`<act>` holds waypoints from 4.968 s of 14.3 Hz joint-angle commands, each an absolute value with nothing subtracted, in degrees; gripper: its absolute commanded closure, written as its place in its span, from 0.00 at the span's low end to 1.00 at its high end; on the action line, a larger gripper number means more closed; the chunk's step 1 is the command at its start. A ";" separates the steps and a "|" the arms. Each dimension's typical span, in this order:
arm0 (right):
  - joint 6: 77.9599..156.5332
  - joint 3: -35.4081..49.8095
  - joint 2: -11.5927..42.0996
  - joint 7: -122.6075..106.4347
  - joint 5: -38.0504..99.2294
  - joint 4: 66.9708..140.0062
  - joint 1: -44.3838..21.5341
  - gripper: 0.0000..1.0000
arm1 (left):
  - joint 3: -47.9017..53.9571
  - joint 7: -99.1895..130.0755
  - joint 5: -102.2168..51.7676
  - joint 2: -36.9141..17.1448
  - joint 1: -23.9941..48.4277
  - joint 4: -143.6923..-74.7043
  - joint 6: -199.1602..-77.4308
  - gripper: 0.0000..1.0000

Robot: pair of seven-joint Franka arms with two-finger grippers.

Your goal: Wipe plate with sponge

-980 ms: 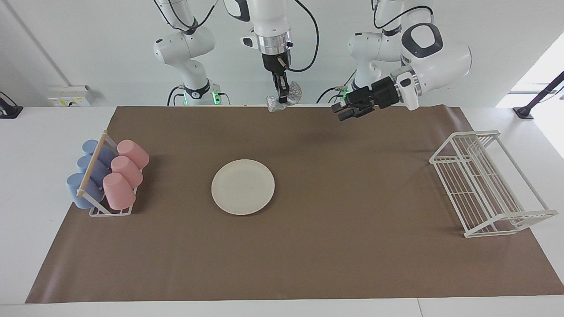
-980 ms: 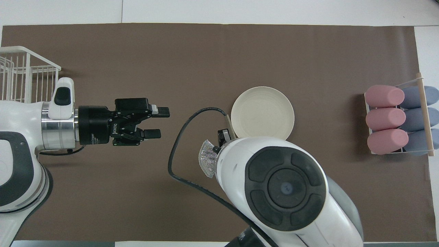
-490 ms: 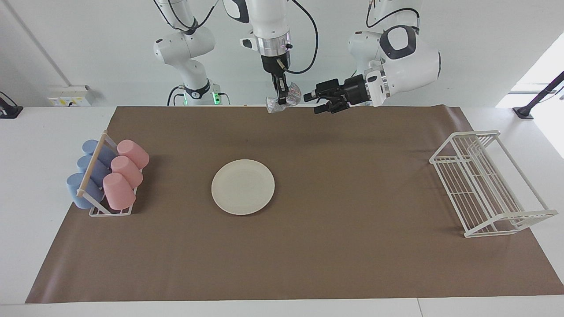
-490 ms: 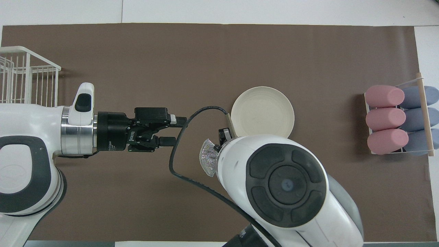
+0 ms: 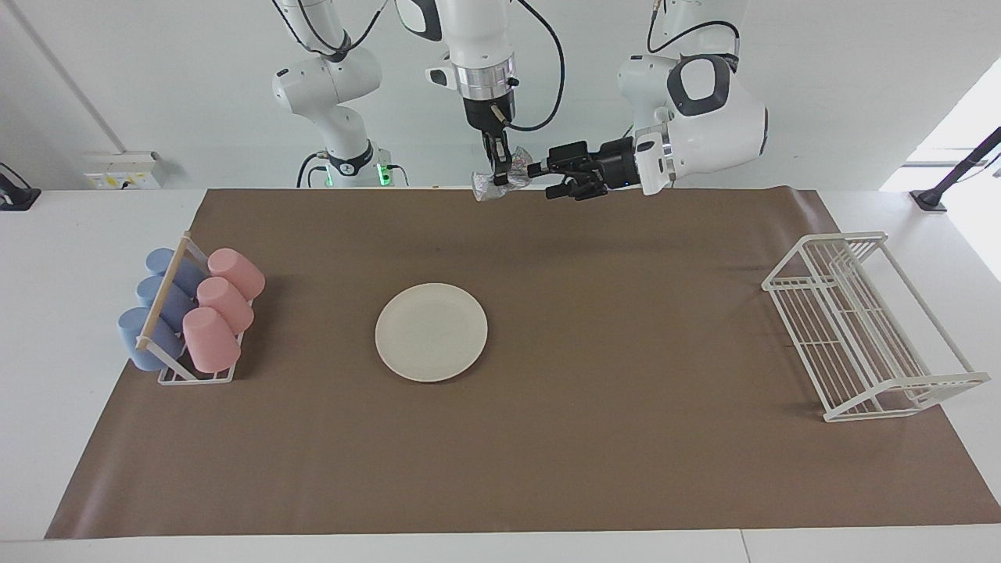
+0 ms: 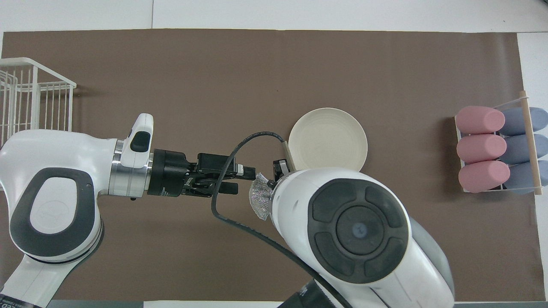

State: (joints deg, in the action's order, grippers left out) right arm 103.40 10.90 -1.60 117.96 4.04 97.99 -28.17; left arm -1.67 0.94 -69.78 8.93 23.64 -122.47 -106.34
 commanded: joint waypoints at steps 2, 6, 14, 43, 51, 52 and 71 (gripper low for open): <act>103.54 11.25 -0.97 119.09 2.55 97.03 -27.77 1.00 | -2.37 0.09 -70.84 8.96 23.91 -122.26 -104.67 0.20; 103.54 11.25 -0.97 119.09 2.55 97.03 -27.69 1.00 | -2.37 3.50 -71.81 8.96 24.08 -122.17 -105.91 1.00; 103.54 11.25 -0.97 119.00 2.55 97.03 -27.69 1.00 | -2.46 7.03 -71.81 9.67 23.91 -122.26 -105.29 1.00; 87.89 10.28 -1.06 -1.75 -0.53 90.17 10.45 0.00 | -2.90 27.24 -20.86 0.80 16.53 -104.35 -94.07 1.00; 88.50 2.81 -1.14 -4.31 1.49 91.93 6.15 0.00 | -2.72 27.33 6.30 -4.04 17.49 -94.59 -80.17 1.00; 88.85 2.73 -1.23 -2.74 1.41 91.85 6.15 0.00 | -2.64 27.42 9.90 -4.65 17.49 -94.22 -78.85 1.00; 87.98 3.25 -1.23 1.41 1.58 91.41 5.98 0.00 | -2.55 26.99 65.73 -24.59 19.60 -90.19 -78.05 1.00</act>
